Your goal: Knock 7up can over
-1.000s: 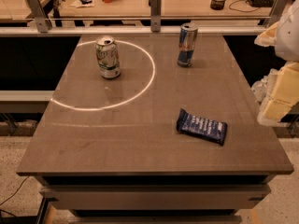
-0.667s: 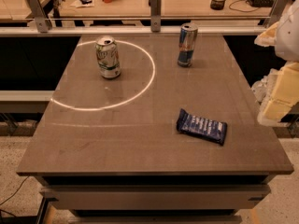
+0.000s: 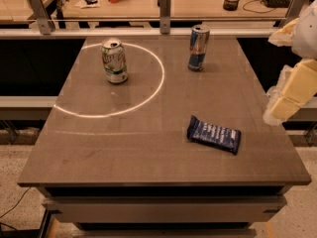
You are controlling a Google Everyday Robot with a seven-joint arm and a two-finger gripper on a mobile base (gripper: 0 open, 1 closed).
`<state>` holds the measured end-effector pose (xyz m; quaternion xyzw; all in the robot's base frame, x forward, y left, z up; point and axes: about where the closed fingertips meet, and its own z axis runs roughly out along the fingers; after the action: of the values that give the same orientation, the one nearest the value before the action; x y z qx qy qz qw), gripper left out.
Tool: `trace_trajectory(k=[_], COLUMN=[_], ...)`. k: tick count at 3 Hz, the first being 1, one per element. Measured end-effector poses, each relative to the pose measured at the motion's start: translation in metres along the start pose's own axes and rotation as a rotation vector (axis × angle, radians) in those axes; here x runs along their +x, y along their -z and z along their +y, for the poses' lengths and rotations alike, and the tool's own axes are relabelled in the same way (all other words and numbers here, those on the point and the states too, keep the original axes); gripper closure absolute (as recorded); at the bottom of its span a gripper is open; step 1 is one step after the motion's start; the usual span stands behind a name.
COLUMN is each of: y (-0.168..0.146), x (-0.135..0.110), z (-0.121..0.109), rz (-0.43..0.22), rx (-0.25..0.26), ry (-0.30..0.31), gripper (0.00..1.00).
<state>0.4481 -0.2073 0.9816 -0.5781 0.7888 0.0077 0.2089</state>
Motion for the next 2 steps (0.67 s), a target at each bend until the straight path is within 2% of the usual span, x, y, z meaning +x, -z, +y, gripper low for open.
trace_trajectory(k=[2], y=[-0.028], x=[-0.046], z=[-0.002], rz=[-0.387], rx=[-0.105], ry=[-0.162], gripper=[0.0])
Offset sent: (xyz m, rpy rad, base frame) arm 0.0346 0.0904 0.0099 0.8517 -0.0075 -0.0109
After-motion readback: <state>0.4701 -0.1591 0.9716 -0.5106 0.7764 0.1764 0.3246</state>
